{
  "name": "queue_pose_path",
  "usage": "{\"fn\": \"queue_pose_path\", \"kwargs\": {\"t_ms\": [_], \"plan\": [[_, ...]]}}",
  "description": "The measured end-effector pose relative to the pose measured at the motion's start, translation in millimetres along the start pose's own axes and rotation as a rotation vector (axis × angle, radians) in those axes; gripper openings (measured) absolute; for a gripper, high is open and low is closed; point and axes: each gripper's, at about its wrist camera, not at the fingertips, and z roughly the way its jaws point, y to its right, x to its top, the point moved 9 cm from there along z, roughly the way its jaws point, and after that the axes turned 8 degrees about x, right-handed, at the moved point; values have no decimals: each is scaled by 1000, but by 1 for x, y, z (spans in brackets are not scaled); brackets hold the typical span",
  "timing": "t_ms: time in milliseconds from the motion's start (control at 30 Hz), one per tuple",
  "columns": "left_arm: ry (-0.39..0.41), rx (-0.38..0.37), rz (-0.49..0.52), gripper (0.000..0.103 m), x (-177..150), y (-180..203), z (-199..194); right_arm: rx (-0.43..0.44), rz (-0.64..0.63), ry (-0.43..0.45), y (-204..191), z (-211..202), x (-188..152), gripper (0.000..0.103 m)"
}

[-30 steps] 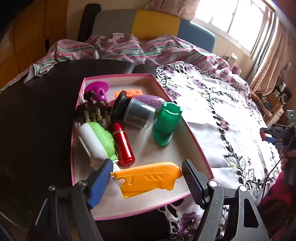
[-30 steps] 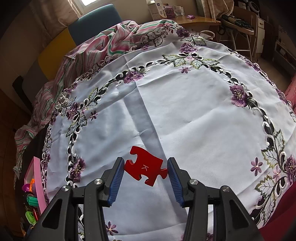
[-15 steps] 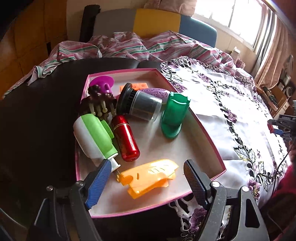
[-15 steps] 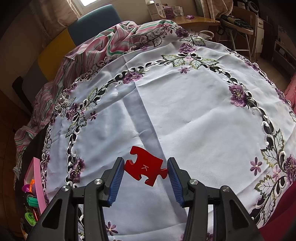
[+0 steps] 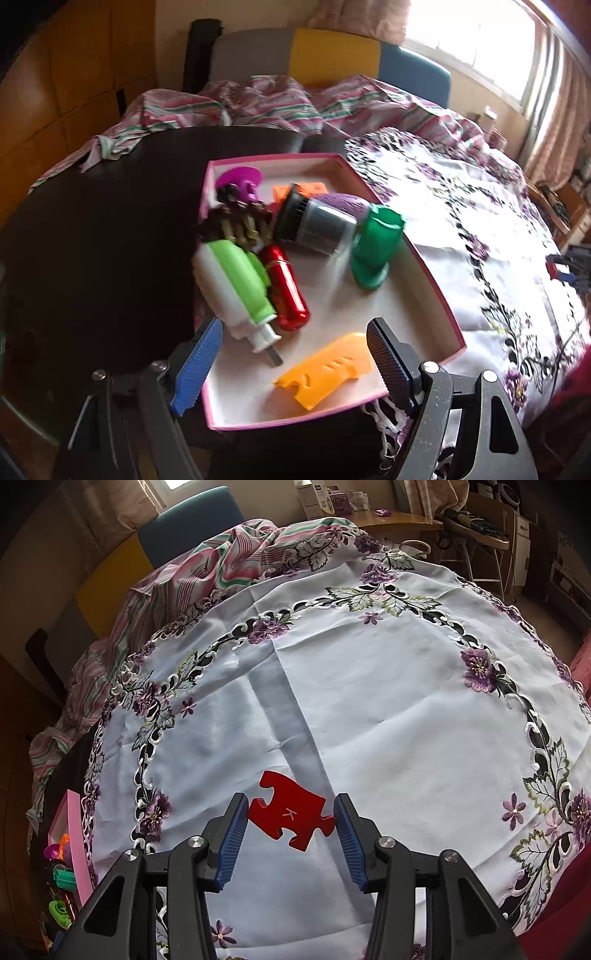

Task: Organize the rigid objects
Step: 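Carry the yellow piece into the tray and open the left gripper, then carry the red puzzle piece into the tray and open the right gripper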

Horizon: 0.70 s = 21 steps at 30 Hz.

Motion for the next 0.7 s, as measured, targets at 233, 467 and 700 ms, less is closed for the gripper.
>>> {"fn": "queue_pose_path", "kwargs": {"t_ms": [233, 467, 700], "plan": [[0, 35, -38, 81, 7, -18, -3, 34, -68, -38, -18, 8, -5, 48], [1, 36, -55, 81, 7, -26, -6, 59, -204, -80, -59, 14, -23, 48], [0, 37, -73, 81, 6, -33, -5, 233, -379, -157, -161, 18, -70, 48]]}}
